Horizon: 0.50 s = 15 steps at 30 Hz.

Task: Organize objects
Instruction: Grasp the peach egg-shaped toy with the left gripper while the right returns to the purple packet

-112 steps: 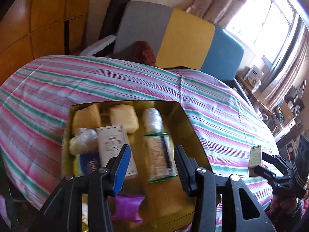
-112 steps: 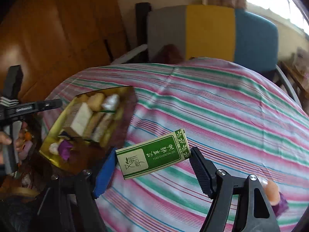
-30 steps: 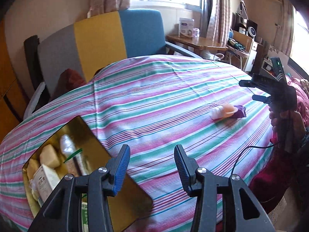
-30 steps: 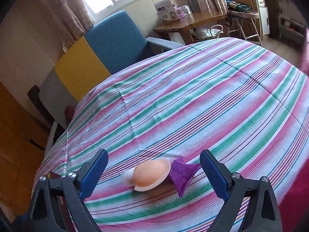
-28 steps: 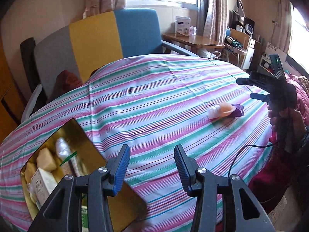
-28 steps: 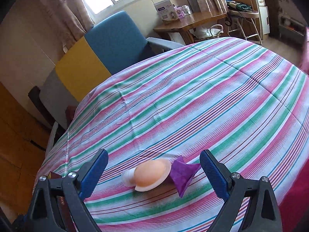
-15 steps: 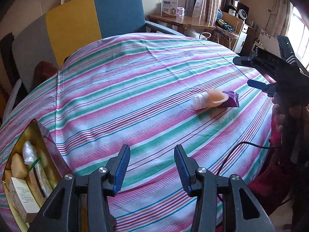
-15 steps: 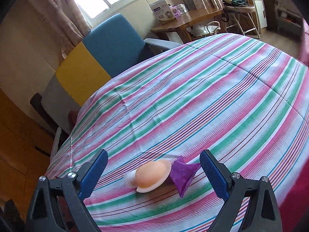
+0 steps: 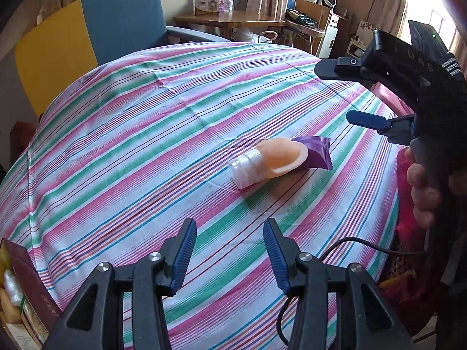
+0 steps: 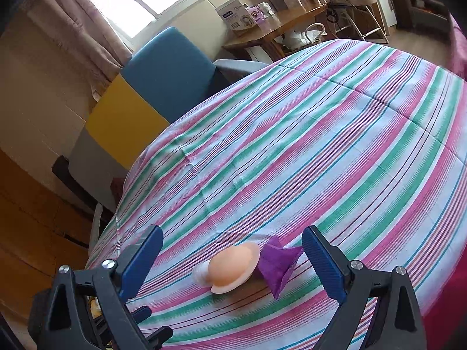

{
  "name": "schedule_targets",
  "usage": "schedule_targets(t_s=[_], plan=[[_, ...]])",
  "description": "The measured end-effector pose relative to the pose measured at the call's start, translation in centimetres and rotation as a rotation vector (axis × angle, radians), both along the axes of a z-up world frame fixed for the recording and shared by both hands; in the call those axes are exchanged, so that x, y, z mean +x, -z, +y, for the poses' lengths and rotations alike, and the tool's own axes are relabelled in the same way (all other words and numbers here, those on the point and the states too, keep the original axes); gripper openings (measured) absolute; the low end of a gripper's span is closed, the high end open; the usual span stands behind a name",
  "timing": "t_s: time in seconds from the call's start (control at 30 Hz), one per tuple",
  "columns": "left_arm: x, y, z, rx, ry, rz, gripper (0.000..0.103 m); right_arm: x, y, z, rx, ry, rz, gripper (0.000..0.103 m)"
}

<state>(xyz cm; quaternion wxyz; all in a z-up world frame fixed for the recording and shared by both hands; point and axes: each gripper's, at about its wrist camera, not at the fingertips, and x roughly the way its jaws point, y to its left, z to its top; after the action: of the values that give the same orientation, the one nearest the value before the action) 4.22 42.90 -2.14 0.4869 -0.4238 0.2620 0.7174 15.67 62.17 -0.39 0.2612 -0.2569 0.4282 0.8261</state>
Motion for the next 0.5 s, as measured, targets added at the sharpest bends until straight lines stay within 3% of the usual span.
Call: schedule_targets(t_s=[0.07,0.13,0.33,0.5], plan=[[0.5,0.1,1.0,-0.009,0.050,0.019,0.064,0.1,0.1,0.1,-0.008,0.006,0.001,0.097],[1.2,0.2,2.2,-0.024,0.103,0.046,0.071,0.1,0.1,0.2,-0.017,0.012,0.003,0.098],[2.4,0.3,6.1,-0.042,0.230,0.151,0.071,0.2,0.2,0.3,-0.029,0.015,0.017,0.098],[2.7,1.6,8.6,-0.089,0.315,0.163,0.071,0.3,0.3,0.6,-0.047,0.016,0.030,0.098]])
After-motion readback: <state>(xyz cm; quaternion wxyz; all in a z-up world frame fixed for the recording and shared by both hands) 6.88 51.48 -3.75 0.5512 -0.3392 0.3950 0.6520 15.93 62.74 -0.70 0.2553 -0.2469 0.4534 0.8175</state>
